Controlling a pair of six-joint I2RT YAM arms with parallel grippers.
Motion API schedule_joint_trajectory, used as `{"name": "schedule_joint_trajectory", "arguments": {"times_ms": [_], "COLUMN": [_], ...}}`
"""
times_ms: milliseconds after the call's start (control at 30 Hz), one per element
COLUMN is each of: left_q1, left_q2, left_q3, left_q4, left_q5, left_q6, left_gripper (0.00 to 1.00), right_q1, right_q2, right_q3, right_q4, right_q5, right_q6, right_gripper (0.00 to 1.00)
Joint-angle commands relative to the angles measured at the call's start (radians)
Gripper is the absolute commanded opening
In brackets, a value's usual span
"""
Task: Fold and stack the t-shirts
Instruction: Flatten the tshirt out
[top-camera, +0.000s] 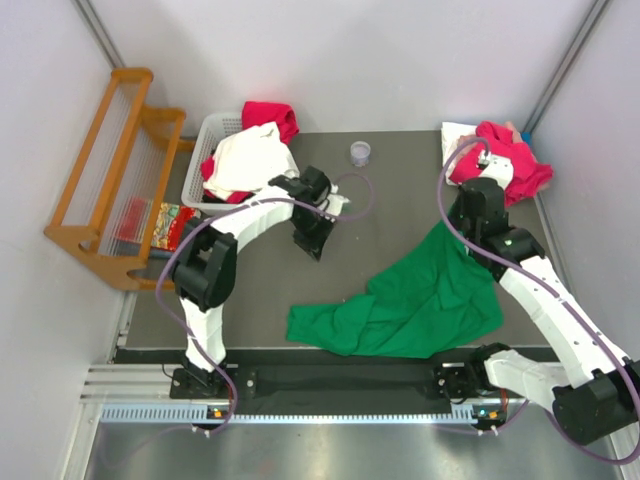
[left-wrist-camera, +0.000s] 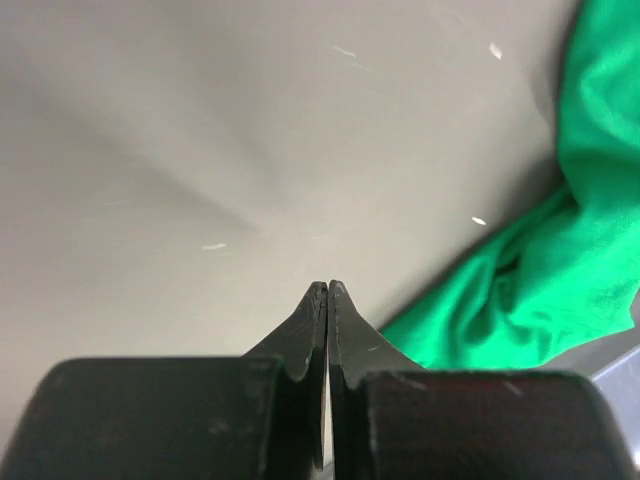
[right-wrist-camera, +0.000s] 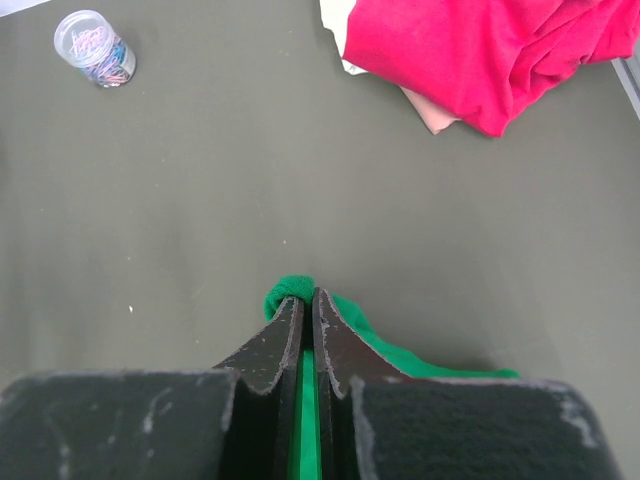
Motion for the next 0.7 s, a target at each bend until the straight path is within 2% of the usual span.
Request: {"name": "schedule_joint_trajectory", "arguments": {"times_ms": [0, 67, 167, 200, 267, 300, 333, 400, 433, 533, 633, 667], "left_q1": [0.028, 0.034, 0.007, -0.025, -0.188, -0.246, -0.332, -0.377, -0.38, -0.407, -0.462, -0.479], "left_q2": [-0.073, -0.081, -0.111, -0.133, -0.228, -0.264, -0.326, -0.361, -0.364, -0.361, -0.407, -0.407], "left_q3": [0.073, 0.082, 0.139, 0.154, 0.112, 0.011, -0.048, -0.182, -0.21, -0.273, -0.39, -0.422], "left_q4": [-0.053, -0.073, -0.157, -0.204, -0.194, -0.133, -0.098, -0.011, 0.005, 0.072, 0.197, 0.214], "left_q5": [-0.003, -0.01, 0.119, 0.112, 0.015, -0.088, -0.12, -0.132, -0.129, -0.183, -0.278, -0.296], "left_q6": [0.062, 0.076, 0.114, 0.157, 0.206, 0.248, 0.253, 0.222, 0.196, 0.096, 0.052, 0.043], "left_gripper": [0.0, 0.0, 0.0, 0.0, 0.0, 0.02, 0.18, 0.27, 0.38, 0.4, 0.34, 0.29], "right_q1": [-0.015, -0.018, -0.017, -0.018, -0.02, -0.021, -0.02, -0.023, -0.024, -0.026, -0.024, -0.026], "right_q2": [-0.013, -0.009, -0.005, -0.005, -0.004, -0.004, -0.001, -0.001, -0.001, 0.001, 0.01, 0.011], "right_q3": [0.006, 0.006, 0.001, 0.001, 0.0, 0.003, 0.006, 0.009, 0.009, 0.007, 0.012, 0.015], "right_q4": [0.077, 0.08, 0.083, 0.083, 0.083, 0.081, 0.078, 0.077, 0.077, 0.074, 0.071, 0.069], "right_q5": [-0.011, -0.011, -0.011, -0.013, -0.014, -0.017, -0.019, -0.022, -0.026, -0.027, -0.031, -0.034], "right_q6": [-0.008, -0.006, -0.005, -0.005, -0.005, -0.003, -0.001, 0.003, 0.005, 0.006, 0.015, 0.018], "right_gripper": [0.0, 0.0, 0.0, 0.0, 0.0, 0.0, 0.0, 0.0, 0.0, 0.0, 0.0, 0.0]}}
